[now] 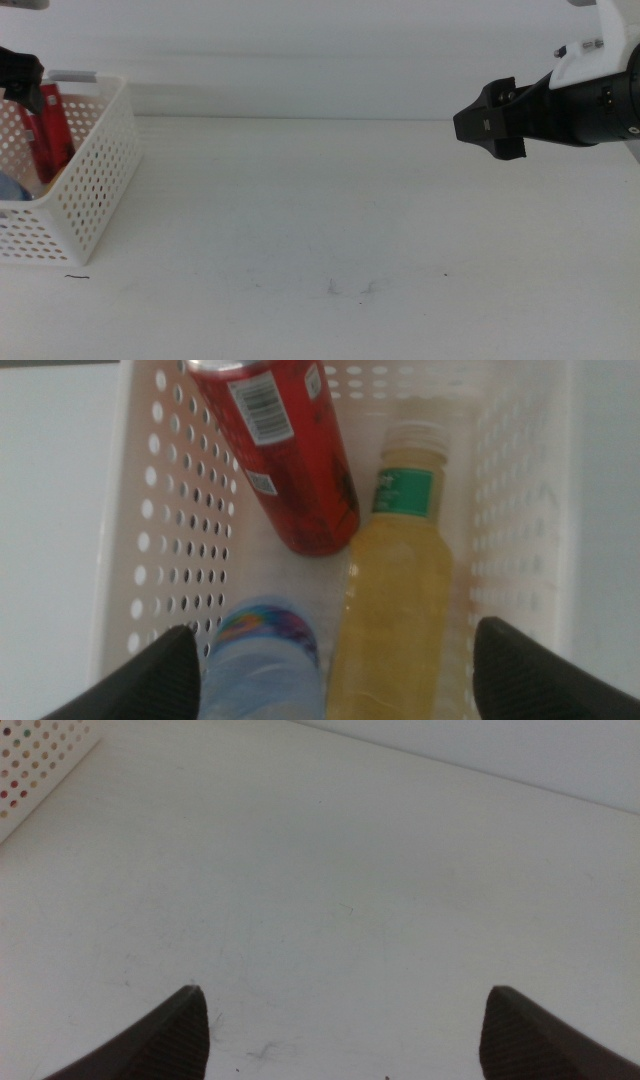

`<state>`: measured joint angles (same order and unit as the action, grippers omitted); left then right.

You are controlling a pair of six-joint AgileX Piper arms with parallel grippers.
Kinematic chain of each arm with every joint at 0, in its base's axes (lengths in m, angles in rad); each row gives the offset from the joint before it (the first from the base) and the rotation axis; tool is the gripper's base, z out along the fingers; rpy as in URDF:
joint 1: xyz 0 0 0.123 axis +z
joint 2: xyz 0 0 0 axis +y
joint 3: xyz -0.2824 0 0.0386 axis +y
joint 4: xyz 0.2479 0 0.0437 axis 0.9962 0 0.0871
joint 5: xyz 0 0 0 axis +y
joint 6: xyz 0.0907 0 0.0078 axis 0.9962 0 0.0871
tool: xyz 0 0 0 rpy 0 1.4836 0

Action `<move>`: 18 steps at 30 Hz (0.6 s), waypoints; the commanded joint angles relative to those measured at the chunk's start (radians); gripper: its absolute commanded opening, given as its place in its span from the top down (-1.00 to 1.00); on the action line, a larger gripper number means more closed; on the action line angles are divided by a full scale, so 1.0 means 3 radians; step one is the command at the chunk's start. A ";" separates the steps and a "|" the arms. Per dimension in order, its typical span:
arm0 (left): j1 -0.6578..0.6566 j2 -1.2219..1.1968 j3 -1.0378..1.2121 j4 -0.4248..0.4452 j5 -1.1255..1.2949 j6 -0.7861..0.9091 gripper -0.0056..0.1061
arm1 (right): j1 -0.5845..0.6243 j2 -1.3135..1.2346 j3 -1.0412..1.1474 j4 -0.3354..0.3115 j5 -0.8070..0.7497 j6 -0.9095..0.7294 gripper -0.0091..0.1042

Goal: Use arms to grab the bottles and put them into the dustbin to the left of the table.

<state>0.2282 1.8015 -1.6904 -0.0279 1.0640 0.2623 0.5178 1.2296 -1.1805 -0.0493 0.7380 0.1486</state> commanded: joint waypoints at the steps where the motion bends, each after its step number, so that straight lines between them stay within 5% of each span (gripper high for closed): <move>1: -0.0038 -0.0105 -0.0028 -0.0061 0.0035 -0.0023 -0.78 | 0.0006 -0.0023 0.0009 -0.0014 -0.0013 -0.0034 -0.76; 18: -0.0881 -0.1408 0.0317 -0.0115 -0.0025 -0.0468 -0.78 | 0.0006 -0.0023 0.0009 -0.0014 -0.0013 -0.0034 -0.76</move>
<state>-0.0136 1.4269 -1.6066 -0.0499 1.0702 0.1331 0.5178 1.2296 -1.1805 -0.0493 0.7380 0.1486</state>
